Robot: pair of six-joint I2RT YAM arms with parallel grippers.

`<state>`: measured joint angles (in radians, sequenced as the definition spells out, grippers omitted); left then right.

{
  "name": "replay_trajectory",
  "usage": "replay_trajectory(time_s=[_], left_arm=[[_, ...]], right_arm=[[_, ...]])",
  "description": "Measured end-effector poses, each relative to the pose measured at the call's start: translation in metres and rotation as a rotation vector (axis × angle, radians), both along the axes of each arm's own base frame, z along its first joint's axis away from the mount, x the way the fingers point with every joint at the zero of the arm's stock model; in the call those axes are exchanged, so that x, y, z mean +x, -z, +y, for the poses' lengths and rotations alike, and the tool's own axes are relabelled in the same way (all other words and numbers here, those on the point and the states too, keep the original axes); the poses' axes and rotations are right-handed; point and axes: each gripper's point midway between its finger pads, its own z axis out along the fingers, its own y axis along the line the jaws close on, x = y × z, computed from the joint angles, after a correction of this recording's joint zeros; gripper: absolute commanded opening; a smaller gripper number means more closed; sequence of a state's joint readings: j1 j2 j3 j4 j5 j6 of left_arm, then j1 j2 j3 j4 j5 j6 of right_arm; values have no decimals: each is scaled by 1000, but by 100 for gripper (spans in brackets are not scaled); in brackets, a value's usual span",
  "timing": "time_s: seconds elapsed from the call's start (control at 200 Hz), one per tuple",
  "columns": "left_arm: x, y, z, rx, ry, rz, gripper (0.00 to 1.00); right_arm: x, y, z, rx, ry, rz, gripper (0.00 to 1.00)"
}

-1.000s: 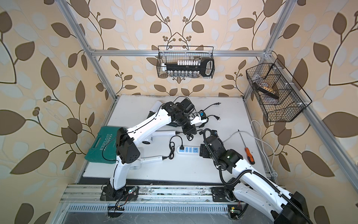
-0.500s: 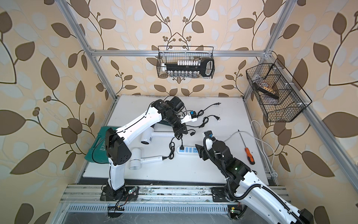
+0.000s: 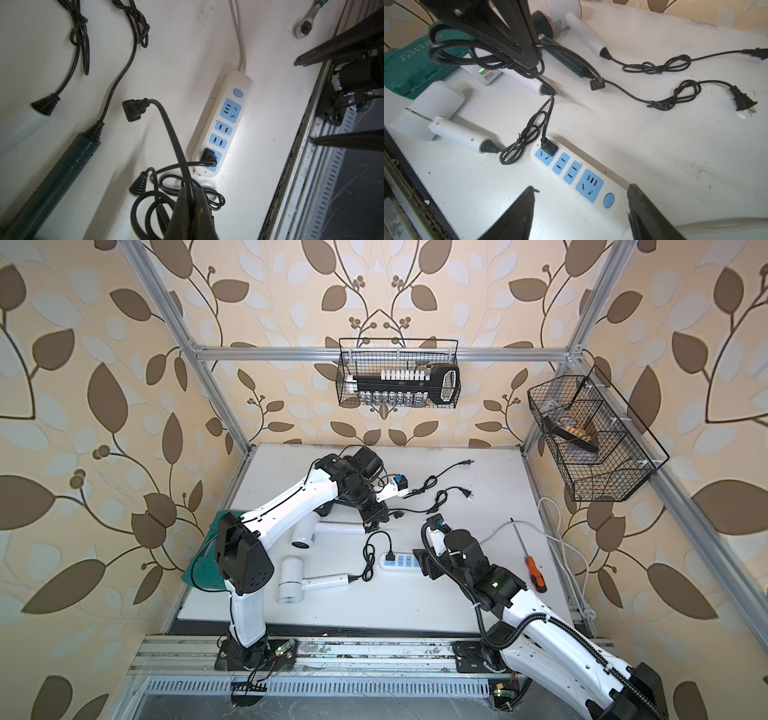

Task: Charge the blow dryers
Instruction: Pick up the plug from the center of the board.

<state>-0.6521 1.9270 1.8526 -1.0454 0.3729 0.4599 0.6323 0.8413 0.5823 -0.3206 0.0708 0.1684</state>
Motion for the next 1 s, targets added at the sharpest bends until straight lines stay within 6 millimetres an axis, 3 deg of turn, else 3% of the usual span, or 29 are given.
replay_trajectory(time_s=[0.155,0.35,0.485,0.6,0.72,0.815,1.0], left_arm=[[0,-9,8,-11,-23,-20,0],[-3,-24,8,-56,-24,-31,0],[-7,-26,5,-78,-13,-11,0],[-11,-28,2,-102,-1,9,0],[-14,-31,-1,-123,11,24,0],[-16,-32,-2,-128,15,33,0],[-18,-35,-4,-141,21,39,0]], right_arm=[[5,10,9,-45,-38,49,66],[13,6,30,-44,-134,30,59],[26,-6,40,16,-194,-29,41],[46,-5,37,75,-207,-17,34],[63,1,42,69,-246,6,34],[69,0,49,66,-281,-4,39],[76,3,52,52,-296,-19,39]])
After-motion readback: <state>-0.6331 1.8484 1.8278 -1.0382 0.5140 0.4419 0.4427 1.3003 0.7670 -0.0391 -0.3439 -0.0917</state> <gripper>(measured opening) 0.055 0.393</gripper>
